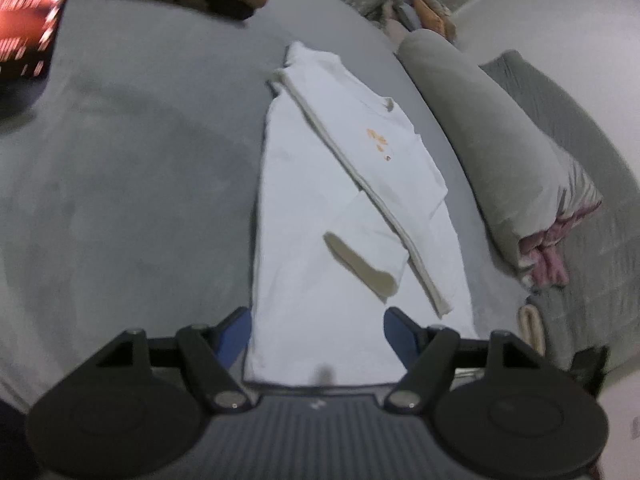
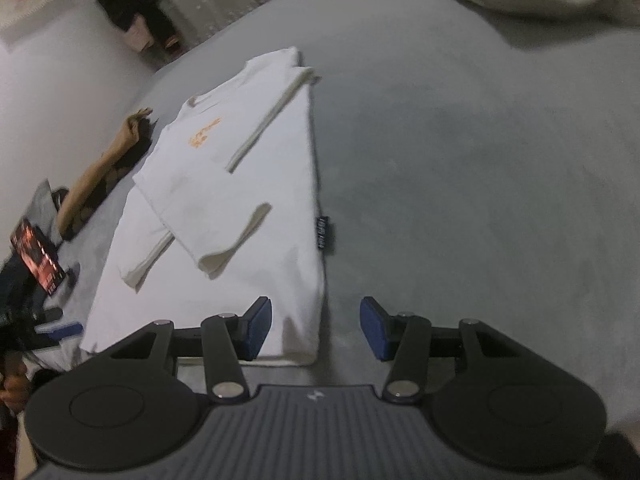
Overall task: Fold clothes
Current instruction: 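Grasp the hem of the white T-shirt with the right gripper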
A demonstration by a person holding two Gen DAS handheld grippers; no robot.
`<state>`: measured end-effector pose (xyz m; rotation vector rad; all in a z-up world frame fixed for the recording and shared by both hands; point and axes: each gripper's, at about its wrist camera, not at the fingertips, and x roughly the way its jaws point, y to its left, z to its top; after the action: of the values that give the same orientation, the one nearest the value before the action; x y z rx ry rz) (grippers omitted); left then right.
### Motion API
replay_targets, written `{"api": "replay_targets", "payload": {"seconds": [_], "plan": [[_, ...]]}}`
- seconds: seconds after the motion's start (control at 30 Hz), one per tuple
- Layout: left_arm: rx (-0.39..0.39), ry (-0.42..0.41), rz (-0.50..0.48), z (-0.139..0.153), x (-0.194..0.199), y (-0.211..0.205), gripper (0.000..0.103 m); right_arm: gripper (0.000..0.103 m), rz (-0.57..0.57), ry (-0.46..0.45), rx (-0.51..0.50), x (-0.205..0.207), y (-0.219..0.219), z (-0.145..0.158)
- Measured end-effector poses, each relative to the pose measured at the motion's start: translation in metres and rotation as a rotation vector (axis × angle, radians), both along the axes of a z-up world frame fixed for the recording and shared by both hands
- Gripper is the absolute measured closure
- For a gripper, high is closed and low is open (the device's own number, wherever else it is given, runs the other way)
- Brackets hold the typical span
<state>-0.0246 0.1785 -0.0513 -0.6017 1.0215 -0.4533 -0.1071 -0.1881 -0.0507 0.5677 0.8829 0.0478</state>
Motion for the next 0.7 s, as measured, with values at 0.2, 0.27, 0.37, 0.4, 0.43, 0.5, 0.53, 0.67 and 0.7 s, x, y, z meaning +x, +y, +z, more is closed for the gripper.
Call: {"api": "replay_targets", "payload": {"seconds": [0.2, 0.27, 0.37, 0.4, 0.43, 0.5, 0.53, 0.67, 0.7], "plan": [[-0.057, 0.067, 0.026, -0.013, -0.005, 0.016, 0.038, 0.052, -0.038, 0.019, 0.124, -0.008, -0.014, -0.008], [-0.092, 0.095, 0.028, -0.019, -0.006, 0.018, 0.042, 0.052, -0.034, 0.022, 0.163, -0.008, -0.014, -0.011], [-0.157, 0.145, 0.027, -0.031, -0.007, 0.017, 0.052, 0.055, -0.024, 0.029, 0.204, -0.006, -0.011, -0.016], [-0.167, 0.158, 0.024, -0.034, -0.007, 0.015, 0.059, 0.058, -0.021, 0.030, 0.212, -0.004, -0.010, -0.017], [-0.174, 0.170, 0.021, -0.038, -0.008, 0.013, 0.063, 0.061, -0.018, 0.032, 0.219, -0.003, -0.007, -0.019], [-0.180, 0.187, 0.015, -0.043, -0.009, 0.008, 0.086, 0.076, -0.009, 0.040, 0.225, 0.001, -0.003, -0.020], [-0.186, 0.191, 0.011, -0.043, -0.009, 0.006, 0.092, 0.079, -0.005, 0.042, 0.225, 0.002, -0.001, -0.020], [-0.222, 0.143, 0.002, -0.033, -0.007, 0.001, 0.099, 0.090, 0.006, 0.008, 0.209, 0.007, 0.001, -0.010], [-0.232, 0.125, 0.001, -0.029, -0.006, 0.000, 0.099, 0.092, 0.007, -0.005, 0.208, 0.009, 0.000, -0.006]]}}
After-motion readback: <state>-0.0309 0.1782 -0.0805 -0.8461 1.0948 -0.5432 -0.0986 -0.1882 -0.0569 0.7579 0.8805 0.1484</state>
